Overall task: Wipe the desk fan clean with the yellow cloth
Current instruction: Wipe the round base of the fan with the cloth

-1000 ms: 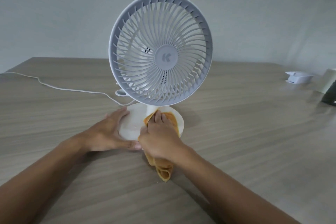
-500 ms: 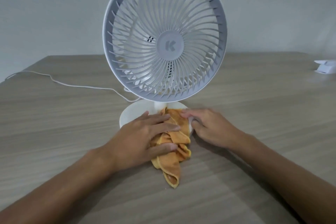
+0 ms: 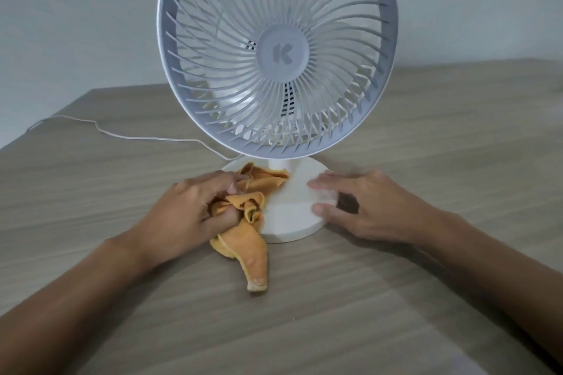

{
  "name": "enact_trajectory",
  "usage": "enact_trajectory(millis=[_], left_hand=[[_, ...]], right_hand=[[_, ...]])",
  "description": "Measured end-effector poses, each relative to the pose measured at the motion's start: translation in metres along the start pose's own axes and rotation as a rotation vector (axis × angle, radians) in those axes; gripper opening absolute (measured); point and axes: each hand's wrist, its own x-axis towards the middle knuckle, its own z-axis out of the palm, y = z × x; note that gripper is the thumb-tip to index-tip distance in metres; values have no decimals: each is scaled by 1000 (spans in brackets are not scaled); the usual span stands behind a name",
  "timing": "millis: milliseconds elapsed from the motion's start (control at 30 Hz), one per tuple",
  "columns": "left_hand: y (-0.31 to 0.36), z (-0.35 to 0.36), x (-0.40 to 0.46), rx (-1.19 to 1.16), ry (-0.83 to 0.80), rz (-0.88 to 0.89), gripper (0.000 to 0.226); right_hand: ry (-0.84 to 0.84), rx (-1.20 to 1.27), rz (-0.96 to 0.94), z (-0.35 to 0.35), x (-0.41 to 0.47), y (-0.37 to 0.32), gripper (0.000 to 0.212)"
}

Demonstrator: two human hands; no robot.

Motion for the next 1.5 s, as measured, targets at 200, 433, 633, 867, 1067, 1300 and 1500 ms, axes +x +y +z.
enact_trajectory(millis=[200, 433, 633, 867, 1067, 1300, 1500], left_hand=[[-9, 4, 19, -4, 75, -110, 20], [-16, 11, 41, -74, -111, -244, 44], [-10, 15, 43, 58, -172, -220, 54], [15, 26, 26, 200, -184, -136, 65], [43, 39, 14, 209, -147, -52, 68], [37, 21, 3, -448, -22, -90, 64], [-7, 1, 9, -305, 215, -319, 44]], right_hand=[[-55, -5, 1, -2, 3, -3, 98], [-57, -14, -11, -2, 5, -3, 100], [-29, -10, -21, -2, 5, -7, 100], [-2, 6, -10, -3, 2, -9, 99], [20, 9, 4, -4, 1, -11, 95], [53, 122, 10, -4, -11, -23, 87], [234, 166, -84, 12, -12, -82, 58]])
